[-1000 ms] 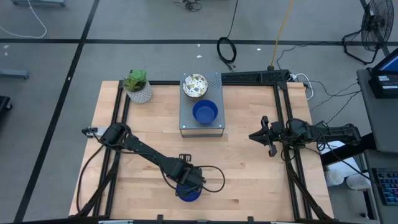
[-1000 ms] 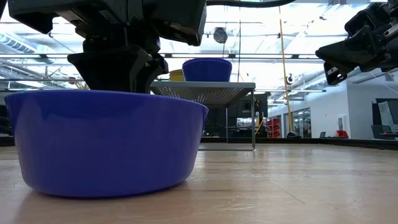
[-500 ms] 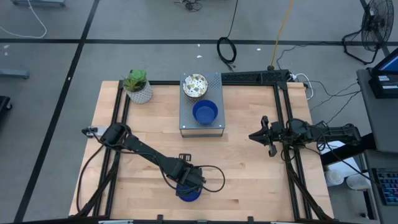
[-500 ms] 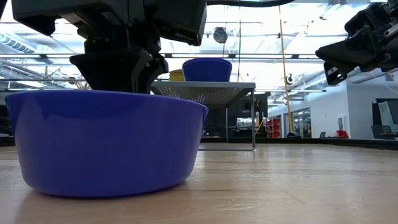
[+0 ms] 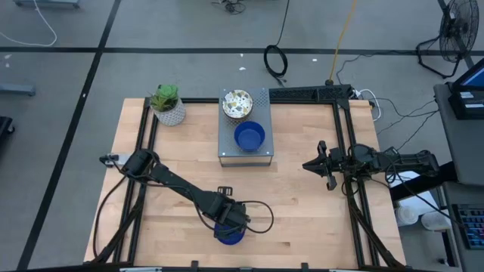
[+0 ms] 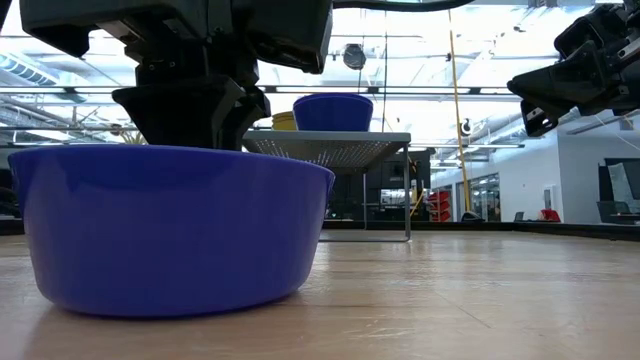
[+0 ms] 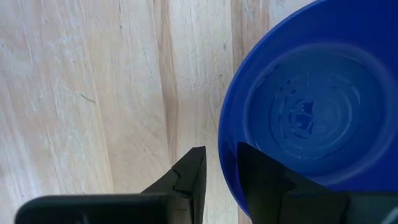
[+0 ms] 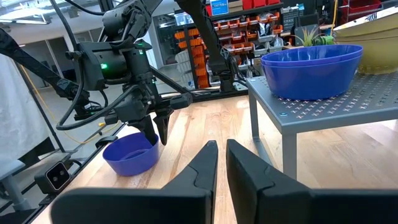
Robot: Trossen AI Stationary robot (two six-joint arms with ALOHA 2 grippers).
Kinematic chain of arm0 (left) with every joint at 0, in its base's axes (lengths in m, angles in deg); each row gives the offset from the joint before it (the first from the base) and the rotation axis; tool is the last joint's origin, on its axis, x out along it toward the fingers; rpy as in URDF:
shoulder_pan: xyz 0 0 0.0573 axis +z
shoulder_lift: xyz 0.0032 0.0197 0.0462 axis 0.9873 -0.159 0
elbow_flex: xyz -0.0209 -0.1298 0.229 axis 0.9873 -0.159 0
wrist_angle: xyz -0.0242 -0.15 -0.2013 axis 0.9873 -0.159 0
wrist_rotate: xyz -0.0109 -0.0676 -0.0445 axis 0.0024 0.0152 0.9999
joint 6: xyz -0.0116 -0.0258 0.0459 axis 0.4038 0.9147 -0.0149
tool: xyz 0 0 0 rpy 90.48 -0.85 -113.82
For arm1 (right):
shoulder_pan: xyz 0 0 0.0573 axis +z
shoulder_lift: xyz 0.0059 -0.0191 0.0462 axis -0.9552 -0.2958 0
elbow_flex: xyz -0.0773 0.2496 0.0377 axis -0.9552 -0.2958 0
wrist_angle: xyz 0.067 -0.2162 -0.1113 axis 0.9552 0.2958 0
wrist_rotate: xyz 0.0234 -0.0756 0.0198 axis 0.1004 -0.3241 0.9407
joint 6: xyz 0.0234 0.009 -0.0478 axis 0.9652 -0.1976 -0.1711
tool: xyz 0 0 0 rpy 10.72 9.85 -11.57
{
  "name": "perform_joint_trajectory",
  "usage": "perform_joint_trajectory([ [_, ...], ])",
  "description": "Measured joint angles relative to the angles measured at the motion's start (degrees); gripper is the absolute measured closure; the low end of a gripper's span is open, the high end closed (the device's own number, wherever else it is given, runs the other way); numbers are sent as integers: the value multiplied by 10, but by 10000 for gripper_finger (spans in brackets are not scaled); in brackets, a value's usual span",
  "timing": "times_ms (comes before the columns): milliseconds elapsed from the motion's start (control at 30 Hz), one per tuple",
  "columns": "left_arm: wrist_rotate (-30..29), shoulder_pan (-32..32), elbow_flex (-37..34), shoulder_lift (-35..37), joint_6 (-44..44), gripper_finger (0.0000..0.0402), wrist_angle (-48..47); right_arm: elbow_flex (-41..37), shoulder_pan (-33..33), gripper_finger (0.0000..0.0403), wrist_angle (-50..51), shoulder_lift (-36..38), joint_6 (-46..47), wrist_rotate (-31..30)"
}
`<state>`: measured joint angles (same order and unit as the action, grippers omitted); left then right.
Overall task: Pick & Place Mini bowls
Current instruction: Stack the blue bowl on the blue bowl on the shelf
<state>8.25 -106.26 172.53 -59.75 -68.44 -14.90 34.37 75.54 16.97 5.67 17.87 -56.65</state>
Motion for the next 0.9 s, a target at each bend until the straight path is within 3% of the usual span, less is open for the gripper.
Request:
perform_joint_trajectory([
  [267,0,0,0,0,1,312,0,0,0,383,0,0,0,0],
  [500,9,6,1,3,3,390,5,0,0,383,0,0,0,0],
  [900,17,12,1,2,-15,395,28,0,0,383,0,0,0,0],
])
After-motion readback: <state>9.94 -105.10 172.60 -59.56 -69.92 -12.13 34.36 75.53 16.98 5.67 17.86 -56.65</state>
